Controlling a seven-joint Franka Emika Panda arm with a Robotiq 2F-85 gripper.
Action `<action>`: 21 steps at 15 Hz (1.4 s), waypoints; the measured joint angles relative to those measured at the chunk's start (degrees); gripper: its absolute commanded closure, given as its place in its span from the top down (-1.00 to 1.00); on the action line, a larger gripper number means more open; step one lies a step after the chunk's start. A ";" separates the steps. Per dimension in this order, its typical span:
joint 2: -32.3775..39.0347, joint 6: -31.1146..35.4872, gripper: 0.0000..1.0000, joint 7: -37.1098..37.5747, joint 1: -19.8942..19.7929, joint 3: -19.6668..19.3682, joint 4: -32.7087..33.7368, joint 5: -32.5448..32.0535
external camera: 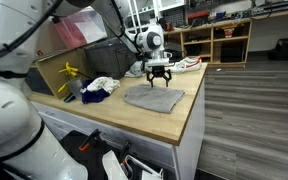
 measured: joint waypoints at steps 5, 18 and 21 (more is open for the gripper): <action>3.01 -2.99 1.00 -0.84 -0.02 0.12 4.81 -0.20; 11.03 -8.74 -0.15 -0.85 0.53 1.11 15.10 -0.21; 12.02 -11.00 -0.58 -0.85 0.52 1.19 17.34 -0.16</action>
